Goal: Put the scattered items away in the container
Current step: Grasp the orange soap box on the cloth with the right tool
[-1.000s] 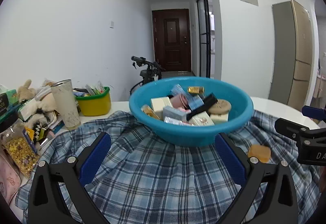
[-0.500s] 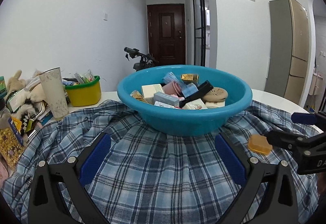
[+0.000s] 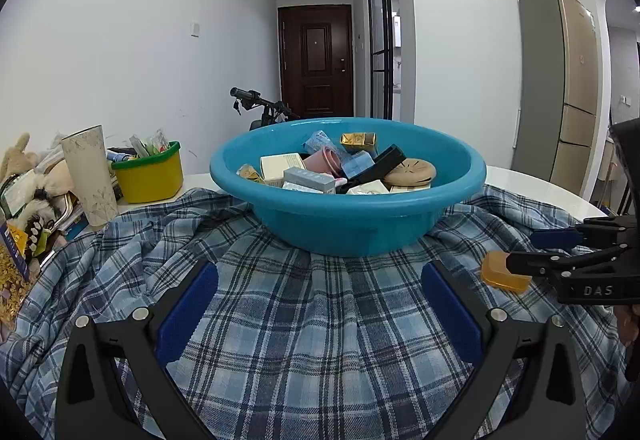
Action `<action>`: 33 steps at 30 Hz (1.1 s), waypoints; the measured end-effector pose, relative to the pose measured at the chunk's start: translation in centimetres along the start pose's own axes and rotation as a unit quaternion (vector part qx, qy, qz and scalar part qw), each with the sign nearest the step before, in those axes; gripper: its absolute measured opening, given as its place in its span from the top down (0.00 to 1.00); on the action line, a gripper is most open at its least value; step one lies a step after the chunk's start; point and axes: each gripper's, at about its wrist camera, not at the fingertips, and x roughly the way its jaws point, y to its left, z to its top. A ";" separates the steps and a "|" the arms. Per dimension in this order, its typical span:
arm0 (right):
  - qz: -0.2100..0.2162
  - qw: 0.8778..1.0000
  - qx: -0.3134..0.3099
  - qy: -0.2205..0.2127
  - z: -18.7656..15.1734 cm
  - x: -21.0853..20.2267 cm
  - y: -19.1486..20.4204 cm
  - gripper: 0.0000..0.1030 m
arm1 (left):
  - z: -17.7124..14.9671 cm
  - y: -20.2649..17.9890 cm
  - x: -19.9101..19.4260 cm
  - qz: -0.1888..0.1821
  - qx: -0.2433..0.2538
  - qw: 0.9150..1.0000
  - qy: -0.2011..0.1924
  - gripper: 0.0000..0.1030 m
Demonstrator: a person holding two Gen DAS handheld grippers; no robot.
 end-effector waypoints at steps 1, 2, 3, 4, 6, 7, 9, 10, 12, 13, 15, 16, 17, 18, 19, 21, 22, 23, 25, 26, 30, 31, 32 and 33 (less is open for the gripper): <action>0.001 1.000 0.000 0.002 -0.1 0.3 0.0 0.56 | -0.1 0.0 0.1 -0.001 0.000 1.000 0.001 0.00; 0.001 1.000 0.000 0.005 -0.2 0.6 -0.1 0.56 | -0.1 -0.1 0.2 -0.002 0.001 1.000 0.003 0.00; 0.001 1.000 0.002 0.007 -0.3 0.8 -0.2 0.56 | -0.1 -0.1 0.3 -0.002 0.003 1.000 0.006 0.00; -0.001 1.000 0.004 0.009 -0.4 1.1 -0.4 0.56 | -0.2 -0.2 0.4 -0.002 0.004 1.000 0.008 0.00; -0.004 1.000 0.011 0.009 -0.4 1.4 -0.7 0.56 | -0.2 -0.2 0.4 -0.004 0.006 1.000 0.009 0.00; -0.006 1.000 0.016 0.006 -0.5 1.4 -0.9 0.56 | -0.2 -0.2 0.4 -0.004 0.006 1.000 0.009 0.00; -0.003 1.000 0.028 0.004 -0.5 1.7 -1.5 0.55 | -0.2 -0.2 0.5 -0.005 0.006 1.000 0.011 0.00; -0.002 0.999 0.032 0.004 -0.6 1.9 -1.7 0.55 | -0.2 -0.3 0.5 -0.006 0.007 1.000 0.012 0.00; -0.004 0.999 0.033 0.002 -0.5 2.0 -1.8 0.48 | -0.2 -0.3 0.6 -0.006 0.008 1.000 0.015 0.00; -0.002 0.999 0.033 0.001 -0.5 2.0 -1.9 0.44 | -0.2 -0.3 0.6 -0.006 0.008 1.000 0.015 0.00; -0.001 1.000 0.029 0.005 -0.5 2.1 -1.7 0.35 | -0.2 -0.4 0.7 -0.007 0.009 1.000 0.016 0.00; -0.003 1.000 0.025 0.009 -0.5 2.3 -1.6 0.35 | -0.2 -0.4 0.7 -0.008 0.010 1.000 0.016 0.00; -0.003 1.000 0.022 0.015 -0.6 2.5 -1.5 0.35 | -0.2 -0.5 0.7 -0.008 0.010 1.000 0.016 0.00; -0.004 1.000 0.020 0.022 -0.7 2.7 -1.5 0.35 | -0.2 -0.5 0.7 -0.008 0.010 1.000 0.016 0.00; -0.003 0.999 0.018 0.028 -0.8 2.9 -1.4 0.35 | -0.2 -0.5 0.7 -0.009 0.011 1.000 0.017 0.00; -0.013 0.999 0.014 0.028 -0.8 2.8 -1.2 0.56 | -0.2 -0.6 0.8 -0.009 0.012 1.000 0.020 0.00; -0.015 0.999 0.011 0.029 -0.9 2.8 -1.1 0.58 | -0.2 -0.6 0.8 -0.009 0.012 1.000 0.021 0.00; -0.015 0.999 0.008 0.030 -0.9 2.8 -1.0 0.59 | -0.3 -0.6 0.8 -0.009 0.013 1.000 0.021 0.00; -0.012 0.999 0.000 0.034 -1.0 2.6 -0.6 0.60 | -0.3 -0.6 0.8 -0.009 0.013 1.000 0.021 0.00; -0.004 0.999 -0.001 0.036 -1.0 2.5 -0.4 0.60 | -0.3 -0.6 0.8 -0.009 0.014 1.000 0.021 0.00; 0.001 0.999 -0.023 0.043 -1.1 2.3 0.8 0.60 | -0.2 -0.4 1.0 -0.009 0.011 1.000 0.026 0.00; -0.004 0.999 -0.030 0.043 -1.1 2.5 1.0 0.60 | -0.2 -0.4 1.1 -0.009 0.010 1.000 0.027 0.00; -0.006 0.998 -0.036 0.046 -1.1 2.7 1.2 0.60 | -0.2 -0.4 1.1 -0.009 0.009 1.000 0.027 0.00; -0.007 0.998 -0.039 0.046 -1.1 2.8 1.2 0.59 | -0.2 -0.3 1.0 -0.009 0.010 1.000 0.026 0.00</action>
